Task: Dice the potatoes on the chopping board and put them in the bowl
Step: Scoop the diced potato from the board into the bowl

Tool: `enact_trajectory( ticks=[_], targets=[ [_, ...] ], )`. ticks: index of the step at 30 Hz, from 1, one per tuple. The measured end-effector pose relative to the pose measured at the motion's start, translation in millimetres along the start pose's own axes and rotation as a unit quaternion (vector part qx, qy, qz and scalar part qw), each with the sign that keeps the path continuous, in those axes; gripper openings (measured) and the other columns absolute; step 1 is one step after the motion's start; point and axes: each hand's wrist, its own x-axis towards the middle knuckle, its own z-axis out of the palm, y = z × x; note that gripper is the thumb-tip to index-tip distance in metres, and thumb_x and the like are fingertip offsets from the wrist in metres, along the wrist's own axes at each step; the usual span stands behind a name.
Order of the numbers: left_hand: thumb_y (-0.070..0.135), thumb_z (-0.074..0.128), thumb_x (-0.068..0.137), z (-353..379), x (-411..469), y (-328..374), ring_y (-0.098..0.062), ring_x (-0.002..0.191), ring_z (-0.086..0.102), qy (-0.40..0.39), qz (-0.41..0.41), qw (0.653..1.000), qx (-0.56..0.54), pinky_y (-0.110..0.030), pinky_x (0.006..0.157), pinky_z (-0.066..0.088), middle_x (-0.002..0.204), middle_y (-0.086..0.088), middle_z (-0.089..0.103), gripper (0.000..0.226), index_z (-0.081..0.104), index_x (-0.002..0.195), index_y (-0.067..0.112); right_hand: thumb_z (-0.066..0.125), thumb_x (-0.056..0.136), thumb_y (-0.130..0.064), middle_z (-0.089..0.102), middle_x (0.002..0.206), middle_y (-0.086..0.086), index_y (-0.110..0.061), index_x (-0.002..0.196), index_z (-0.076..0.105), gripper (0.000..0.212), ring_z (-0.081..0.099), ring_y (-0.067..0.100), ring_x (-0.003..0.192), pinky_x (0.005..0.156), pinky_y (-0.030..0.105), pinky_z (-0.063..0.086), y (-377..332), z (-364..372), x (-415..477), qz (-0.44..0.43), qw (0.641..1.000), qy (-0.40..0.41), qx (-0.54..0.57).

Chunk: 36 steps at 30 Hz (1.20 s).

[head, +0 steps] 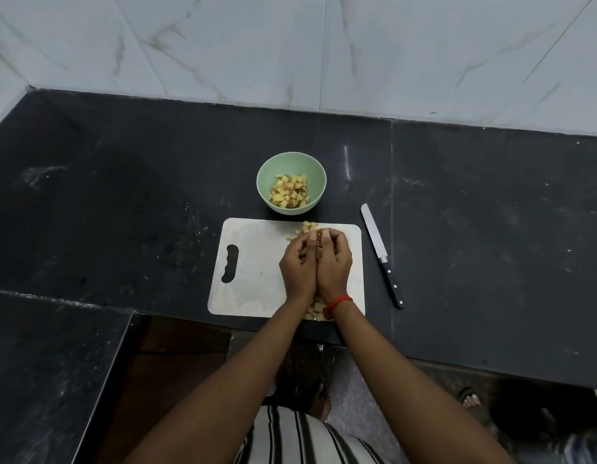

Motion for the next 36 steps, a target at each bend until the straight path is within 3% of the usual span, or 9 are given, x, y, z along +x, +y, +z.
enact_trajectory(
  ticks=[4,7,10,14,16,18,24,32,36],
  targets=[
    [0.035,0.055,0.104,6.2,5.4,5.6,-0.010,0.099,0.069,0.014,-0.037,0.999,-0.037,-0.034,0.091,0.058,0.107,0.000,0.076,0.033,0.075,0.113,0.011,0.044,0.107,-0.020,0.071,0.087,0.002,-0.003,0.096,0.067,0.030,0.067,0.010,0.081,0.073,0.025,0.054,-9.3,1.9,4.6,0.047,0.997,0.033,0.051],
    [0.037,0.053,0.104,6.0,7.1,17.1,-0.002,0.090,0.070,0.013,-0.059,0.995,-0.077,-0.021,0.081,0.057,0.094,0.009,0.076,0.029,0.077,0.101,0.019,0.039,0.108,-0.026,0.073,0.085,0.005,0.000,0.093,0.071,0.044,0.069,0.012,0.079,0.072,0.024,0.056,-17.5,3.2,10.0,0.095,0.990,0.040,0.098],
    [0.040,0.051,0.105,2.7,12.3,29.8,-0.004,0.090,0.072,-0.013,-0.086,0.986,-0.141,-0.016,0.076,0.055,0.090,0.009,0.078,0.035,0.078,0.095,0.021,0.039,0.108,-0.030,0.074,0.083,0.007,0.000,0.090,0.071,0.048,0.069,0.013,0.078,0.072,0.025,0.057,-25.1,5.5,14.0,0.121,0.982,0.047,0.137],
    [0.043,0.046,0.106,0.2,11.1,40.7,-0.010,0.086,0.075,-0.015,-0.166,0.958,-0.232,-0.018,0.069,0.057,0.091,0.002,0.079,0.048,0.077,0.102,0.006,0.043,0.106,-0.037,0.074,0.088,0.013,-0.008,0.081,0.070,0.046,0.070,0.026,0.088,0.090,0.043,0.058,-25.3,7.2,15.9,0.187,0.958,0.041,0.214],
    [0.046,0.046,0.105,-0.9,9.4,45.5,-0.016,0.087,0.076,-0.009,-0.204,0.933,-0.297,-0.023,0.070,0.059,0.093,-0.004,0.079,0.053,0.075,0.102,0.002,0.045,0.105,-0.038,0.072,0.083,0.010,-0.010,0.077,0.066,0.045,0.070,0.026,0.086,0.089,0.044,0.057,-27.0,6.4,15.9,0.217,0.939,0.033,0.264],
    [0.053,0.048,0.103,-1.9,13.0,49.4,-0.026,0.094,0.076,0.002,-0.231,0.908,-0.351,-0.035,0.081,0.061,0.100,-0.011,0.078,0.059,0.075,0.102,0.001,0.046,0.104,-0.039,0.069,0.077,0.007,-0.010,0.074,0.064,0.045,0.070,0.024,0.080,0.082,0.041,0.058,-35.9,7.5,15.5,0.239,0.915,0.035,0.324],
    [0.059,0.043,0.102,-7.8,25.0,54.8,-0.029,0.098,0.074,0.006,-0.253,0.907,-0.337,-0.045,0.095,0.058,0.101,-0.011,0.078,0.061,0.075,0.099,0.008,0.046,0.104,-0.040,0.065,0.070,0.002,-0.011,0.075,0.063,0.044,0.067,0.020,0.066,0.068,0.034,0.055,-52.0,12.0,17.5,0.280,0.877,0.071,0.385],
    [0.051,0.046,0.105,-9.2,51.0,82.2,-0.032,0.096,0.074,0.021,-0.236,0.908,-0.345,-0.044,0.091,0.060,0.096,-0.014,0.078,0.057,0.075,0.087,0.004,0.046,0.104,-0.034,0.063,0.066,0.001,-0.011,0.071,0.059,0.043,0.065,0.016,0.059,0.060,0.029,0.054,-86.3,27.8,33.5,0.270,0.876,0.083,0.391],
    [0.046,0.047,0.106,-12.6,85.3,106.4,-0.028,0.080,0.074,0.034,-0.244,0.890,-0.383,-0.042,0.081,0.063,0.082,-0.010,0.075,0.052,0.075,0.088,0.007,0.044,0.105,-0.035,0.060,0.070,0.004,-0.011,0.071,0.059,0.044,0.063,0.019,0.060,0.060,0.030,0.053,-108.1,52.4,59.6,0.279,0.876,0.085,0.384]
  ],
)
